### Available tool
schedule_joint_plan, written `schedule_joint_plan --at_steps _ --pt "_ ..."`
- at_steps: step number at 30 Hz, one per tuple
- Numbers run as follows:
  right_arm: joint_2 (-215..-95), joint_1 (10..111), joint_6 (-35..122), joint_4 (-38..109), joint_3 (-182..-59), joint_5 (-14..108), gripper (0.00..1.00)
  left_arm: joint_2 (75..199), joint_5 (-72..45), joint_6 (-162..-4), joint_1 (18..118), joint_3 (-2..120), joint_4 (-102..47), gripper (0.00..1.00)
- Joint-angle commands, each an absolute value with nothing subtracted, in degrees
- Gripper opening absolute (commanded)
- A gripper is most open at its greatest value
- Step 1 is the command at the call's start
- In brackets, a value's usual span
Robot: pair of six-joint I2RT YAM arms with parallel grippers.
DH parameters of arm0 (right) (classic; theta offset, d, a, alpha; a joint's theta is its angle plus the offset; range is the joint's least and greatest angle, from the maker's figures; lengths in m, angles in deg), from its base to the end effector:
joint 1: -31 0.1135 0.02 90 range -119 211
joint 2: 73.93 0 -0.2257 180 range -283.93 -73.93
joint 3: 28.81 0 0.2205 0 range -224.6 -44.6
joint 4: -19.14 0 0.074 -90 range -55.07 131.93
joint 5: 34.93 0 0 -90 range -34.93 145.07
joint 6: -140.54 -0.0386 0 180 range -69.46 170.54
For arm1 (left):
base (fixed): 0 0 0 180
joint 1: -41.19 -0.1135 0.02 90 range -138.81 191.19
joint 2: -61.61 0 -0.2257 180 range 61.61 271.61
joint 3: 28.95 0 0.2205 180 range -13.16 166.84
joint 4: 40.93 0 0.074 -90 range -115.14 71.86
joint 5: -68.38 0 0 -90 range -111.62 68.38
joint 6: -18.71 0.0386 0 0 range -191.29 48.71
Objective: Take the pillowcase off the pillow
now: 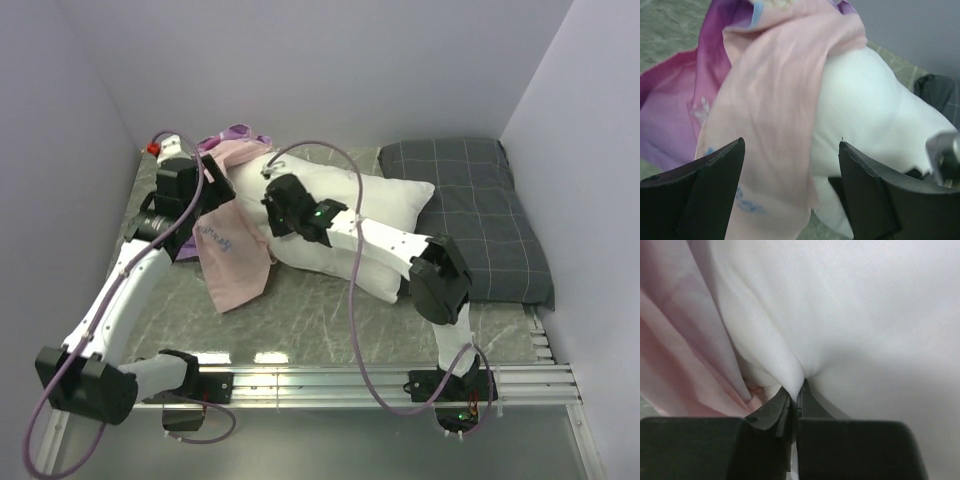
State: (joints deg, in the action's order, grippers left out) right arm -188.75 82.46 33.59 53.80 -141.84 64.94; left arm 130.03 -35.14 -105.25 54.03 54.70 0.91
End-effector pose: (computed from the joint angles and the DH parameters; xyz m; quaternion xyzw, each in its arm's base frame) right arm 0.2701 0.3285 0.2449 -0.2268 0.8609 0.1888 0.4144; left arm 0.2452 -0.0466 0.3313 -0.2156 0.8193 -0.1153 0.5186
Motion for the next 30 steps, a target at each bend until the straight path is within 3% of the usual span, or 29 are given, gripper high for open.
schedule_joint_plan --at_steps 1,8,11,12,13,15,16,17,25,30 --pt "-184.1 79.1 28.2 49.9 -139.2 56.6 0.00 125.4 -40.0 -108.0 58.8 50.4 1.9 0.81" --pt "-181.9 79.0 26.9 50.7 -141.3 56.0 0.00 128.7 -44.3 -115.8 65.0 39.7 -4.8 0.81" --pt "-181.9 78.9 27.3 51.8 -142.2 56.8 0.00 132.4 -49.5 -118.0 64.9 39.2 -2.8 0.75" --pt "-181.8 78.8 27.4 52.2 -142.3 57.0 0.00 133.8 -52.2 -118.7 64.8 40.1 -1.1 0.69" --pt "-181.5 78.5 27.4 52.2 -142.1 57.1 0.00 134.2 -54.5 -119.5 64.4 40.7 0.4 0.47" --pt "-180.1 77.8 27.3 51.6 -140.8 56.4 0.00 134.5 -59.6 -120.7 63.3 41.3 2.4 0.23" --pt "-179.5 77.2 27.2 51.5 -140.1 56.1 0.00 134.1 -59.9 -120.8 60.3 41.4 2.5 0.05" --pt "-178.0 76.9 27.1 51.2 -139.3 56.0 0.00 133.9 -57.9 -120.4 58.0 41.2 1.9 0.00" --pt "-167.0 75.1 27.2 52.2 -133.7 55.2 0.00 134.9 -51.1 -118.3 33.9 43.8 -2.0 0.01" --pt "-158.6 74.2 27.3 51.2 -127.7 52.3 0.00 138.9 -46.3 -118.3 29.4 47.3 -4.4 0.01"
